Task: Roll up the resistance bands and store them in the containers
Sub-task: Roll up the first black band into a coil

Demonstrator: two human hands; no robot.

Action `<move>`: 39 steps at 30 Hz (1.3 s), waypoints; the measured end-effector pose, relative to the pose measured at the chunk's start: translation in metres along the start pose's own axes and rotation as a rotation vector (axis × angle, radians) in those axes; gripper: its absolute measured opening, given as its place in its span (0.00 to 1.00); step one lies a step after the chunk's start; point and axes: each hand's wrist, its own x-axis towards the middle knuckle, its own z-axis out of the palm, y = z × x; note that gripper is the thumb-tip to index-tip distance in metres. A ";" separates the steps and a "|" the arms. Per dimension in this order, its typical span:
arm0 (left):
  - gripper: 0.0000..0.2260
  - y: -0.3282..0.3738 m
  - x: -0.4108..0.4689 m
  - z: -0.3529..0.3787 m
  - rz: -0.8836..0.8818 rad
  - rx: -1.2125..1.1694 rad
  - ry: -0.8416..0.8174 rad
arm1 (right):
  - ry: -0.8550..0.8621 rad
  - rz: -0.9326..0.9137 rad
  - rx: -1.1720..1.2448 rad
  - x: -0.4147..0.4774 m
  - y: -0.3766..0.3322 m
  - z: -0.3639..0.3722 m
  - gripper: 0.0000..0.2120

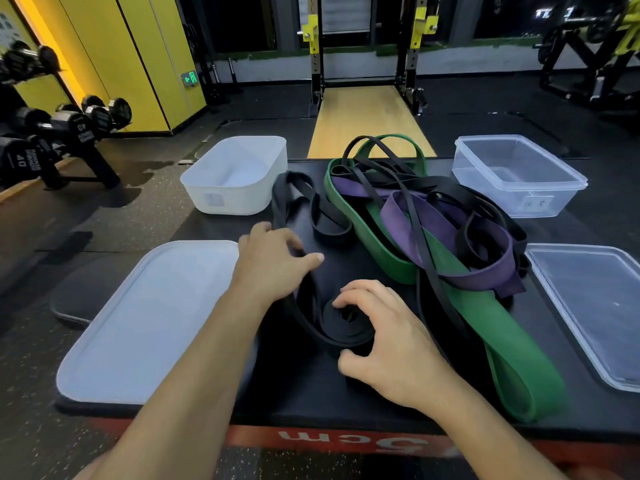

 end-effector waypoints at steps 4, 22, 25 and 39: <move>0.21 -0.016 -0.027 0.008 -0.047 0.020 0.024 | 0.015 -0.004 0.007 -0.001 0.001 0.001 0.25; 0.14 -0.014 -0.097 0.026 -0.057 -0.325 0.088 | 0.013 -0.005 0.013 0.000 0.000 -0.001 0.28; 0.11 -0.014 -0.100 0.030 -0.041 -0.379 0.139 | 0.007 -0.008 0.015 0.000 0.000 -0.002 0.28; 0.05 -0.027 -0.092 0.032 -0.023 -0.584 0.101 | -0.074 -0.023 0.081 0.001 0.005 -0.007 0.34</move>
